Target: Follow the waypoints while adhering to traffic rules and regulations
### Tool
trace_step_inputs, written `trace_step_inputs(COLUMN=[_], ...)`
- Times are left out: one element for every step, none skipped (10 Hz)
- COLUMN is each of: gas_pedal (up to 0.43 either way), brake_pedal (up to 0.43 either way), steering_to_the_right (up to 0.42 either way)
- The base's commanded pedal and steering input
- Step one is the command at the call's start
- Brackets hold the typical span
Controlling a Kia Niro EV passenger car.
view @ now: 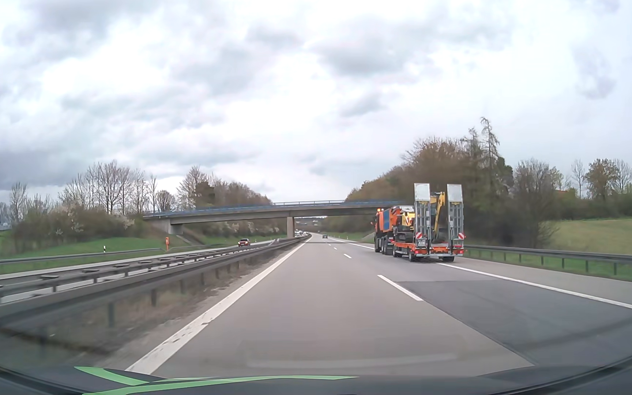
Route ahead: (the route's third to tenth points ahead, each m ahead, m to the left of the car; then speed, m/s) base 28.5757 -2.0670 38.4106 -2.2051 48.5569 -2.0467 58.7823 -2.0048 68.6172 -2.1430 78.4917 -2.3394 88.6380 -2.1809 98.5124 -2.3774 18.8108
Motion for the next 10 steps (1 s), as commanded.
trace_step_inputs(gas_pedal=[0.138, 0.138, 0.138, 0.138, 0.138, 0.138, 0.138, 0.138, 0.138, 0.138], brake_pedal=[0.0, 0.0, 0.0, 0.0, 0.0, 0.0, 0.0, 0.0, 0.0, 0.0], steering_to_the_right=[0.0, 0.0, 0.0, 0.0, 0.0, 0.0, 0.0, 0.0, 0.0, 0.0])
